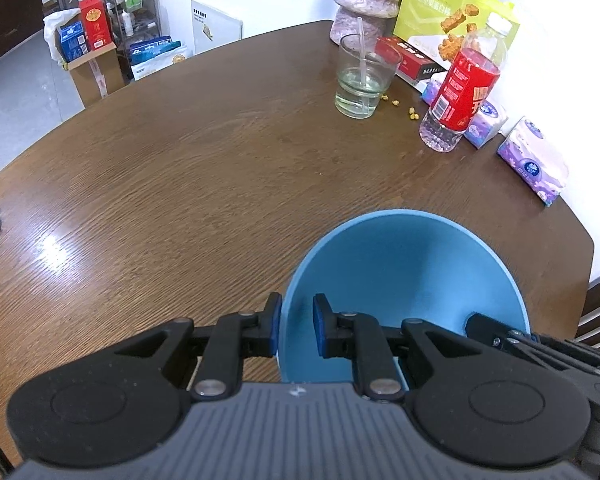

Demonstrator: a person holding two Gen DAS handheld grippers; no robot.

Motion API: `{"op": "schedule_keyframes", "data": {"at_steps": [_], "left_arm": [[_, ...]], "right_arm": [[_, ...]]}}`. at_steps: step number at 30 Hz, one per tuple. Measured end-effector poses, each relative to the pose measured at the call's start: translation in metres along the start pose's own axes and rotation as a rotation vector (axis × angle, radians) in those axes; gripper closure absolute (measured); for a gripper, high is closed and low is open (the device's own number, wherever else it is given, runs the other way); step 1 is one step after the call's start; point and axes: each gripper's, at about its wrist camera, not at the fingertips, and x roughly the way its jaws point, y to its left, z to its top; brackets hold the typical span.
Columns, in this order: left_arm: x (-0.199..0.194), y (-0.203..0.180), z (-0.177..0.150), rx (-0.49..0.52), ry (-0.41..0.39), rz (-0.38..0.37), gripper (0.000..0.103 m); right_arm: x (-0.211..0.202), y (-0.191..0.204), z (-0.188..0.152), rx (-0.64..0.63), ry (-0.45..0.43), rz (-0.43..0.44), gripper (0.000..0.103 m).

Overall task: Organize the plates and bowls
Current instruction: 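Lower the left gripper's blue bowl onto a placed bowl while the right gripper lowers its bowl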

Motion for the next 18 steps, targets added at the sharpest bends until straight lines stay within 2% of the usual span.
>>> {"op": "schedule_keyframes", "data": {"at_steps": [18], "left_arm": [[0.025, -0.003, -0.006, 0.002, 0.015, 0.032, 0.086]], "right_arm": [[0.017, 0.007, -0.008, -0.128, -0.051, -0.027, 0.097]]}}
